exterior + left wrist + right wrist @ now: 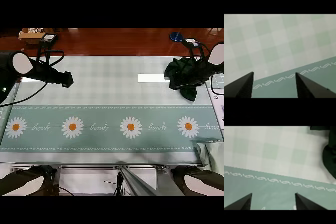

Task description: Fold the shirts.

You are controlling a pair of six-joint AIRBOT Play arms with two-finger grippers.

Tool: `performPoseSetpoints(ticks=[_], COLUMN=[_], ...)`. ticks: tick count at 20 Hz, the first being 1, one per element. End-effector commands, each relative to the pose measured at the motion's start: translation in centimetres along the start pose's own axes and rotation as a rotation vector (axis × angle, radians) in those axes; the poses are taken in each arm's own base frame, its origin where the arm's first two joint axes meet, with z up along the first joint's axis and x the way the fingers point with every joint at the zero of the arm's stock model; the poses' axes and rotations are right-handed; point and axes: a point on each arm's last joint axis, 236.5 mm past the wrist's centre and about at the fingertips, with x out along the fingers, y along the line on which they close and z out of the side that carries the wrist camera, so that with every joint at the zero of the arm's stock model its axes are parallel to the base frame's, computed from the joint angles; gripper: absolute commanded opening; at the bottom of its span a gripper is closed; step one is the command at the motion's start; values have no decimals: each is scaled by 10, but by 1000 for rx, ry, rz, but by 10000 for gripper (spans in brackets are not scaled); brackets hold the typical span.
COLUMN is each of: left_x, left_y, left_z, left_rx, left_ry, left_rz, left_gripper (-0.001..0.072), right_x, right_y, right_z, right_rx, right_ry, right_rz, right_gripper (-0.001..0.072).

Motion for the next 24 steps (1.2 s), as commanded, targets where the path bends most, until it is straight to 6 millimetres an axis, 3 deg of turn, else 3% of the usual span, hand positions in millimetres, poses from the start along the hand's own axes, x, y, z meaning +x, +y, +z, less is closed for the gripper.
performPoseSetpoints(ticks=[1, 19, 24], left_x=[0, 0, 6], left_y=[0, 0, 0], left_z=[0, 0, 2], left_rx=[1, 1, -1], left_ry=[0, 0, -2], left_rz=[0, 0, 0], left_gripper=[629, 628, 628], right_x=[0, 0, -1], right_y=[0, 0, 3], right_z=[0, 0, 22], right_rx=[0, 0, 4], right_ry=[0, -1, -94], right_rz=[0, 0, 10], right_gripper=[596, 596, 595])
